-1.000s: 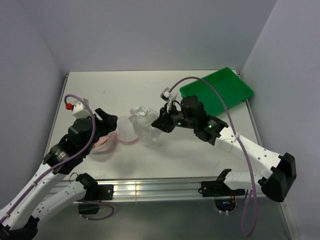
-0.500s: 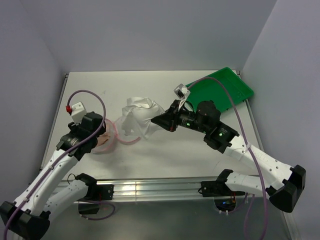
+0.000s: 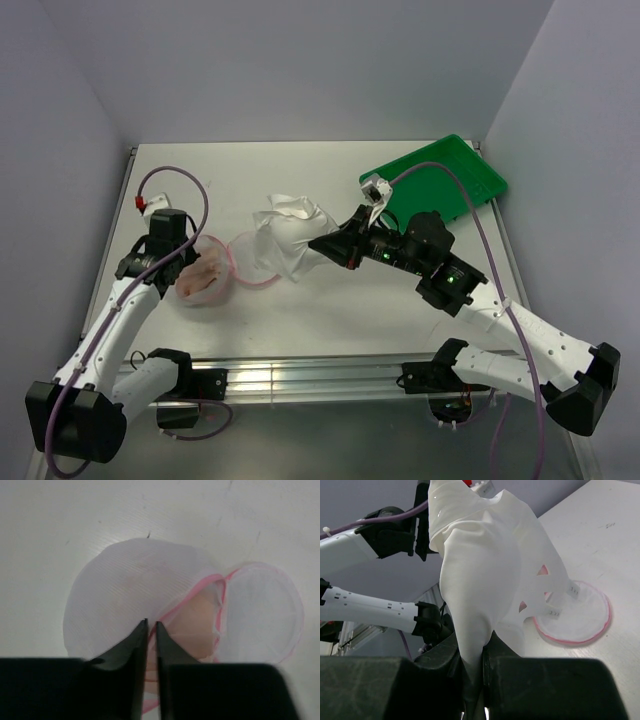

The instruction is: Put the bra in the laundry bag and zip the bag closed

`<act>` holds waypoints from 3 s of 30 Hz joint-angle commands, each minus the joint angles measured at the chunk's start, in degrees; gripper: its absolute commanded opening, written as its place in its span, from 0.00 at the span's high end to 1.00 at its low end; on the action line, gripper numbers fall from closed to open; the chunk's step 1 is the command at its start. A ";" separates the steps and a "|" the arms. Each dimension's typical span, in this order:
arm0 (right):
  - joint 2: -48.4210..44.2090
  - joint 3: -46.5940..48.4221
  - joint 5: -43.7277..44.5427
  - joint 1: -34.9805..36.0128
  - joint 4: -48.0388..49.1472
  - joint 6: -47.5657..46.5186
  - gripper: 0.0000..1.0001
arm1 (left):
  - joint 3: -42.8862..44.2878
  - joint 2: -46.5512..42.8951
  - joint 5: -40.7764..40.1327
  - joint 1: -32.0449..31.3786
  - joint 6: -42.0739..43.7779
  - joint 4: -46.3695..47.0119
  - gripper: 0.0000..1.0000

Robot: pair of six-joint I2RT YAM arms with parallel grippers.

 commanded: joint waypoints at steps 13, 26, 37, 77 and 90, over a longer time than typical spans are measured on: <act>-0.67 -0.68 3.62 -0.21 6.11 3.25 1.00 | -1.39 -3.20 17.07 -0.29 -2.08 7.96 1.00; 5.38 -2.86 5.37 1.63 20.58 16.15 1.00 | -9.83 -10.32 28.32 -3.89 -16.58 22.54 1.00; 16.37 -9.81 9.26 3.83 35.62 22.31 1.00 | -15.97 -15.33 23.49 -3.89 -19.31 24.04 1.00; 60.85 12.87 13.55 15.26 35.20 31.72 1.00 | -22.40 -19.99 30.69 -4.15 -21.95 32.83 1.00; 55.49 13.04 32.89 14.64 35.20 35.76 0.99 | -24.95 -23.25 32.36 -4.24 -24.14 28.25 1.00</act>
